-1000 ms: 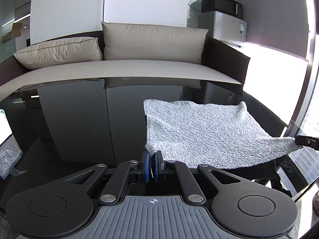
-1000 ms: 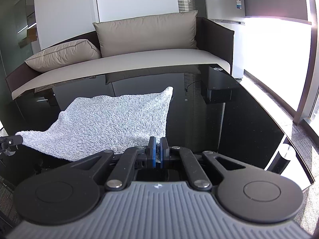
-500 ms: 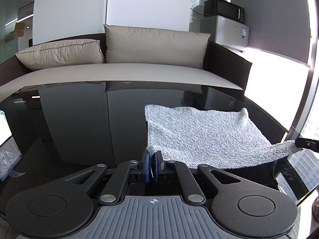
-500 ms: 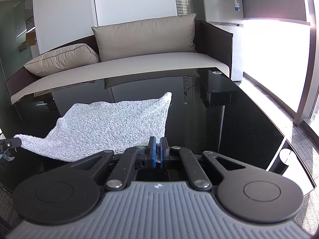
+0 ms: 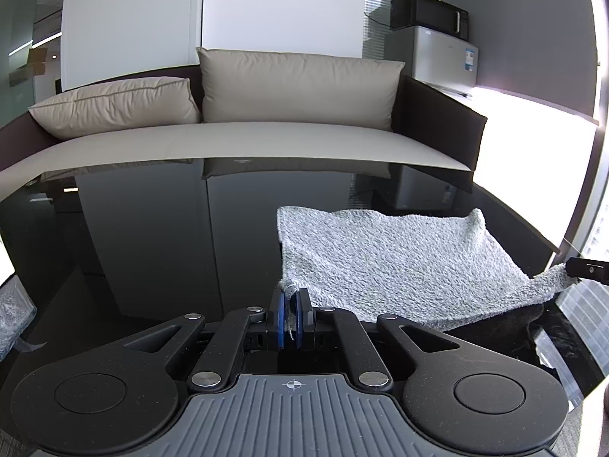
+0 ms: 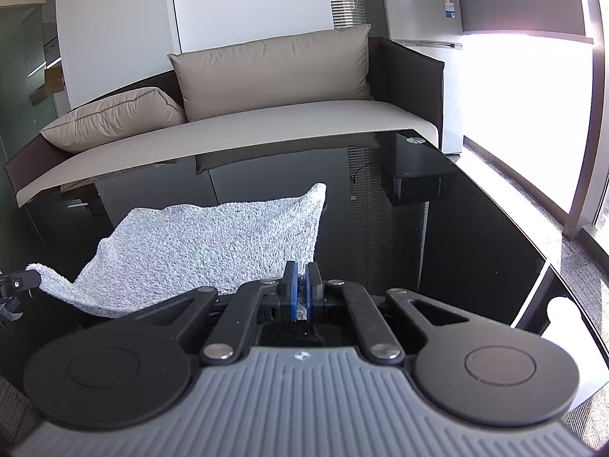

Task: Fold towel
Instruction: 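Lift the gripped edge with both tools and fold it over the towel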

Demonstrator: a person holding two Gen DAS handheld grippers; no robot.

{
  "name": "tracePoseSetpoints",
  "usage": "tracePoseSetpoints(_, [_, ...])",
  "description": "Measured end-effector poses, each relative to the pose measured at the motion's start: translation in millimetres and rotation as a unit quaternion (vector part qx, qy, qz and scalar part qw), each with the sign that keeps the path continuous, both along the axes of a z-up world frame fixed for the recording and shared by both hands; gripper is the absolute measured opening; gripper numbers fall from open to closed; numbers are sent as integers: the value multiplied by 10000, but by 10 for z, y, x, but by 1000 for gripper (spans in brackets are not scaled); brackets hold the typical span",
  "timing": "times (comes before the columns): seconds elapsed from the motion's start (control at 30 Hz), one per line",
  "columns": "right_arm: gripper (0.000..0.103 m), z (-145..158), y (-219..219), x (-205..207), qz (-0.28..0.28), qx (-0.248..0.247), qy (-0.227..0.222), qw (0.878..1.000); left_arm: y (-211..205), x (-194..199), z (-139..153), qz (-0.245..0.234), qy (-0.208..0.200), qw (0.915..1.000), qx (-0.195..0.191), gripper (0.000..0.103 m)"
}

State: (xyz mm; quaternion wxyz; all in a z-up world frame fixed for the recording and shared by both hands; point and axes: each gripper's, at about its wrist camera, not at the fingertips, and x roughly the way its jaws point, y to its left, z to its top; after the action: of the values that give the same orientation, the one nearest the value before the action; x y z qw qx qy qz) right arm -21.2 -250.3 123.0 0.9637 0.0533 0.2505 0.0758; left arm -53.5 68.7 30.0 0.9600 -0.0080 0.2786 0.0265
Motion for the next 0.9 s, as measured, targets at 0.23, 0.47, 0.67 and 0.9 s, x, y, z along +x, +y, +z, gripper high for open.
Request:
tracePoseSetpoints(0.23, [4, -2, 30, 91, 6, 20, -49, 10000, 26, 92, -4, 25, -23, 10000, -33, 5])
tracePoseSetpoints(0.47, [4, 25, 58, 204, 18, 70, -181, 9998, 40, 188, 23, 40, -106, 9999, -36, 5])
tracePoseSetpoints(0.67, [4, 18, 84, 309, 6, 70, -200, 9998, 29, 322, 25, 32, -135, 9999, -5, 5])
tracePoseSetpoints(0.9, [4, 20, 87, 447, -23, 68, -238, 9997, 35, 499, 23, 34, -161, 9999, -6, 5])
